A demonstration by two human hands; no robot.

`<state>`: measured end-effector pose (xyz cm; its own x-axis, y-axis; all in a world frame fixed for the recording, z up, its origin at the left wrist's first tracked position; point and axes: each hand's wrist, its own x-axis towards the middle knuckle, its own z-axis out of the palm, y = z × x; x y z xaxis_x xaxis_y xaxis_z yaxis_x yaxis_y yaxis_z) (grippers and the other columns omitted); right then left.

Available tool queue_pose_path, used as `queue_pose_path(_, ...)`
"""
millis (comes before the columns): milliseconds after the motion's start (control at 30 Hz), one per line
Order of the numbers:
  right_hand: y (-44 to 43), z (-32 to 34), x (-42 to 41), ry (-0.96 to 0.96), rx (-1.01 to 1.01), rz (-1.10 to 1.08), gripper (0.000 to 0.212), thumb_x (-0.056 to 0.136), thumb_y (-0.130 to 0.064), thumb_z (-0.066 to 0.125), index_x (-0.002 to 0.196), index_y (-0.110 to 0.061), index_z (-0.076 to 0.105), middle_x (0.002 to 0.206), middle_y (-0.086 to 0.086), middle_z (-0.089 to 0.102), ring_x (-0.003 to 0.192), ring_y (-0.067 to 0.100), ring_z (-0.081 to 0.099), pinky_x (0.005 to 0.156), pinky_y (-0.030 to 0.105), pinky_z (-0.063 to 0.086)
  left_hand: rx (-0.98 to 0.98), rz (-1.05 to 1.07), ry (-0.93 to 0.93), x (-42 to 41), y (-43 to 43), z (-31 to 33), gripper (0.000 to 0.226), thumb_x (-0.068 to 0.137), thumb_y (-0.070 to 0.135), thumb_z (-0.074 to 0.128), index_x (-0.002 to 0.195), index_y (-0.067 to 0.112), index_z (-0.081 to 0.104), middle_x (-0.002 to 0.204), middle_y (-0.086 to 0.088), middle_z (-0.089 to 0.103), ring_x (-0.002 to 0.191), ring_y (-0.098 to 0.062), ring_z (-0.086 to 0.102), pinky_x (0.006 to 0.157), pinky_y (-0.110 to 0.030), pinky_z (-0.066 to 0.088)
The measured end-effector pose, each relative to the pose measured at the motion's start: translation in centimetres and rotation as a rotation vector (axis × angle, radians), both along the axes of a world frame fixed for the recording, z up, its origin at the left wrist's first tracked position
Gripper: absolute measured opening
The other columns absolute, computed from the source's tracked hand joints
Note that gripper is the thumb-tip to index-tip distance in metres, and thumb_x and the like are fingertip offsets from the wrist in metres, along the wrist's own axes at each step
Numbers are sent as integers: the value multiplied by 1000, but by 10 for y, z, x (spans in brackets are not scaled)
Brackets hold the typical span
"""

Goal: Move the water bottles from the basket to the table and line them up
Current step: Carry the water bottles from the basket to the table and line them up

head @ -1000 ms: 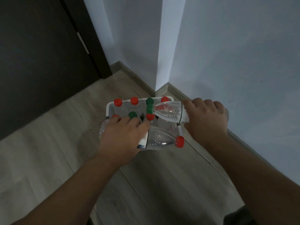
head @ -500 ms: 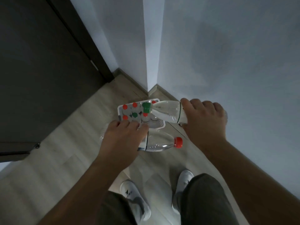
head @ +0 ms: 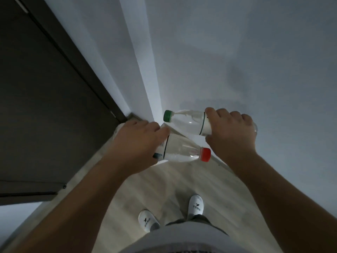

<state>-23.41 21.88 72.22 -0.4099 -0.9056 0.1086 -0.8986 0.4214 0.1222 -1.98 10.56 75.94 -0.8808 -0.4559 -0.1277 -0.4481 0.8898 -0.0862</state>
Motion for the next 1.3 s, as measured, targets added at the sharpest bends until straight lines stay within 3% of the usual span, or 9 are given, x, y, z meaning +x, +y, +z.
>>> queue_pose_path(233,56,35,-36,-47,5,-92,57,75,-40,82,121,-28,51,93,-5,63,81,24,62,77,37,45,-23,-149,-17,-49,32,32,61,68,51,82,119,31,55,95,10,66,81,-15,62,76,-35,49)
queue_pose_path(333,78,41,-49,-32,-26,-178,55,70,-32,83,117,-26,55,87,-4,62,74,26,61,73,36,45,13,-224,-4,-74,36,41,65,73,52,81,127,30,54,101,10,68,87,-13,63,83,-35,51)
queue_pose_path(467,105,44,-57,-42,-30,-335,52,72,-25,78,119,-27,54,88,-5,63,77,26,61,74,37,44,-27,-362,-9,-109,32,44,65,61,48,85,117,29,59,87,12,67,73,-12,62,71,-36,55)
queue_pose_path(633,137,39,-52,1,-50,-615,52,61,-19,79,108,-26,58,79,-5,60,68,28,58,67,35,34,-55,-586,-10,-155,31,45,64,62,41,80,121,32,60,95,12,67,82,-15,63,76,-37,52)
queue_pose_path(867,182,47,0,-109,-24,-1011,50,78,-31,72,123,-32,50,99,-7,64,89,27,63,81,40,45,17,-986,15,-202,52,41,70,66,44,87,129,32,57,100,12,68,89,-16,65,85,-40,53)
queue_pose_path(1000,215,51,39,-153,-64,-1213,56,84,-42,72,133,-33,47,116,-6,65,103,27,64,93,44,45,41,-1184,39,-221,87,30,70,54,35,90,117,31,60,87,13,65,77,-17,63,72,-37,53)
queue_pose_path(1167,264,55,86,-126,-78,-1465,64,79,-42,77,136,-33,49,120,-5,68,102,26,66,91,43,47,118,-1440,123,-234,152,24,65,50,41,77,112,28,62,81,11,62,71,-20,63,66,-34,49)
queue_pose_path(1300,304,58,121,-144,-94,-1648,65,81,-45,75,138,-35,45,123,-7,67,105,24,66,93,43,49,104,-1633,105,-235,217,29,66,49,44,87,108,27,62,79,9,62,68,-21,62,63,-35,49)
